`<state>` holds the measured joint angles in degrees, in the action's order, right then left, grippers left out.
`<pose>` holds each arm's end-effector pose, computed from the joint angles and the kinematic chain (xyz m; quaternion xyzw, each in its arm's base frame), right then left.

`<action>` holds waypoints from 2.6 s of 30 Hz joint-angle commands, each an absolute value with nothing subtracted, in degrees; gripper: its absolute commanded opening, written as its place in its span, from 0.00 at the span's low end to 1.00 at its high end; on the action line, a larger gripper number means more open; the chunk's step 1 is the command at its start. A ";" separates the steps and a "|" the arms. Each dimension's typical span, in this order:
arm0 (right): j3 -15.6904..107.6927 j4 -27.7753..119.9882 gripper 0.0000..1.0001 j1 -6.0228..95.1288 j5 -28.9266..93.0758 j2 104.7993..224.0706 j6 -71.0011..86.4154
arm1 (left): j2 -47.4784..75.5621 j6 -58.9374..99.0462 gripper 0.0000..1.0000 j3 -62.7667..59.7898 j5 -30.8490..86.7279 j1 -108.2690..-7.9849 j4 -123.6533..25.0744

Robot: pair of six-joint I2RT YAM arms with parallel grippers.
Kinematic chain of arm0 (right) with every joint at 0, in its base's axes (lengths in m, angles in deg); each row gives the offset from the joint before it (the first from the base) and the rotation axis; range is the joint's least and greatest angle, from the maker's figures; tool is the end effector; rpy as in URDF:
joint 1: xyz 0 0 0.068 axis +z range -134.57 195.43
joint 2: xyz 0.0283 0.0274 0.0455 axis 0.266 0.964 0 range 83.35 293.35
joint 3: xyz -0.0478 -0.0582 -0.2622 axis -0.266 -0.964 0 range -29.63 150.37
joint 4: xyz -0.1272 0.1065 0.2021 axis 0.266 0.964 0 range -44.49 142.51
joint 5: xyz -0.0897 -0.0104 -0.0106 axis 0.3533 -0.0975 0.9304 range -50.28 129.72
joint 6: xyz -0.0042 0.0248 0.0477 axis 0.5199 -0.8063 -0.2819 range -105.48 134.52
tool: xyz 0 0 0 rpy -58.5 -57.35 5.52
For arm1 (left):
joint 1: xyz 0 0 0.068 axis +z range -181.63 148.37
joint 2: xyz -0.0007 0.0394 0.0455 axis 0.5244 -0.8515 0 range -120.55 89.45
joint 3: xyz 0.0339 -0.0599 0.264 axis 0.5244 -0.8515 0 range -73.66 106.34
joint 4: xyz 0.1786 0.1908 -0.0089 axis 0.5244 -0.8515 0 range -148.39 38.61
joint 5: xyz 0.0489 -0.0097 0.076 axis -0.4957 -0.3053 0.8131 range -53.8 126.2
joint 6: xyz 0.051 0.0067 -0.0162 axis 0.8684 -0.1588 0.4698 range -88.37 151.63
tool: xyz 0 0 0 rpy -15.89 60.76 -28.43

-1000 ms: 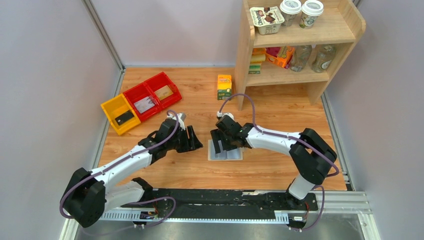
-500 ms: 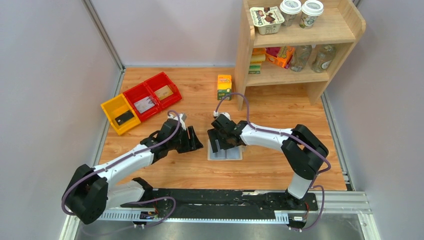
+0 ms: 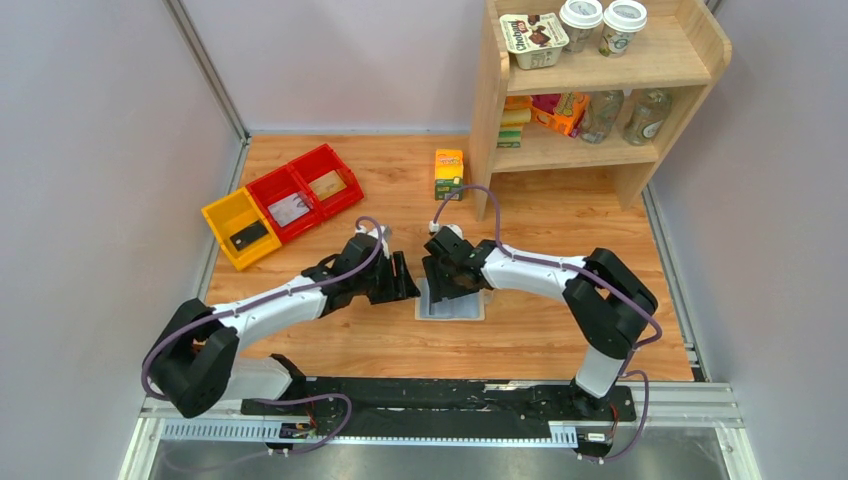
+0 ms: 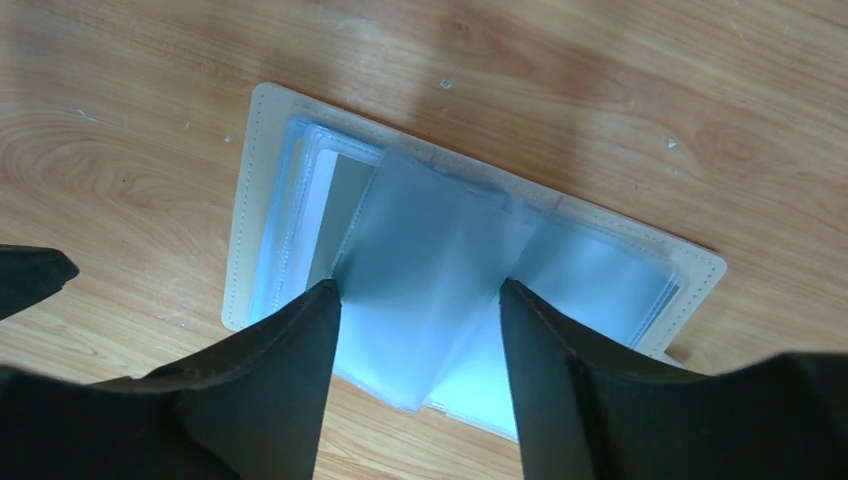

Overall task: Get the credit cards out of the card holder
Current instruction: Remove the credit card from the card holder.

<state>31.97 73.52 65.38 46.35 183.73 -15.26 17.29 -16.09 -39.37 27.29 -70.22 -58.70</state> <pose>0.2214 0.2572 0.1660 -0.1598 0.9648 0.0853 0.1905 0.1892 -0.1580 0.1844 -0.0439 0.9211 -0.3124 0.2282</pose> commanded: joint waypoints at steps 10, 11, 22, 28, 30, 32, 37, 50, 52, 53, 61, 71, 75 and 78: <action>21.97 70.39 0.46 57.71 37.53 180.65 -13.69 | 6.84 -18.38 0.44 -31.30 26.80 -72.06 -53.24; 21.52 69.95 0.44 57.35 37.08 180.30 -13.52 | 5.53 -18.38 0.39 -30.95 26.54 -72.14 -53.15; 19.76 67.66 0.41 55.86 34.79 178.46 -13.25 | -4.76 -17.50 0.18 -25.50 25.13 -74.43 -53.24; 20.38 69.32 0.42 55.94 36.81 177.05 -13.16 | -9.07 -17.41 0.11 -23.82 28.90 -76.36 -60.09; 20.81 70.55 0.43 55.94 38.12 176.69 -13.08 | -8.99 -17.76 0.11 -24.35 29.78 -76.54 -60.88; 21.17 73.09 0.43 55.94 39.62 176.34 -12.90 | -8.73 -18.11 0.10 -25.23 30.40 -76.63 -60.89; 21.35 78.81 0.44 55.94 49.80 175.03 -12.90 | -8.02 -18.20 0.09 -26.37 31.28 -76.63 -61.32; 19.24 77.43 0.63 55.94 53.36 157.29 -13.70 | -6.44 -16.97 0.09 -25.67 31.89 -77.07 -60.98; 17.92 72.96 0.65 55.94 48.18 154.64 -12.82 | -5.56 -17.14 0.09 -26.28 31.98 -77.15 -60.28; 17.13 70.84 0.65 55.94 44.93 153.50 -12.81 | -4.78 -17.41 0.09 -26.55 31.98 -77.15 -59.49; 12.74 55.37 0.56 55.42 29.10 159.10 -17.72 | 2.17 -15.57 0.10 -27.86 36.02 -77.15 -60.80; 9.48 41.39 0.52 54.63 20.21 167.90 -22.13 | 3.58 -14.33 0.12 -27.95 41.29 -77.15 -64.57; 9.13 39.36 0.50 53.75 19.15 170.97 -23.18 | 2.35 -13.63 0.12 -27.60 42.18 -77.15 -66.16; 9.04 38.48 0.49 53.57 18.71 172.56 -23.53 | 1.30 -13.37 0.12 -27.08 41.57 -77.15 -66.34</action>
<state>9.39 43.53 54.12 20.86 170.62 -21.92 2.62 -15.11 -27.99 40.67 -76.90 -64.89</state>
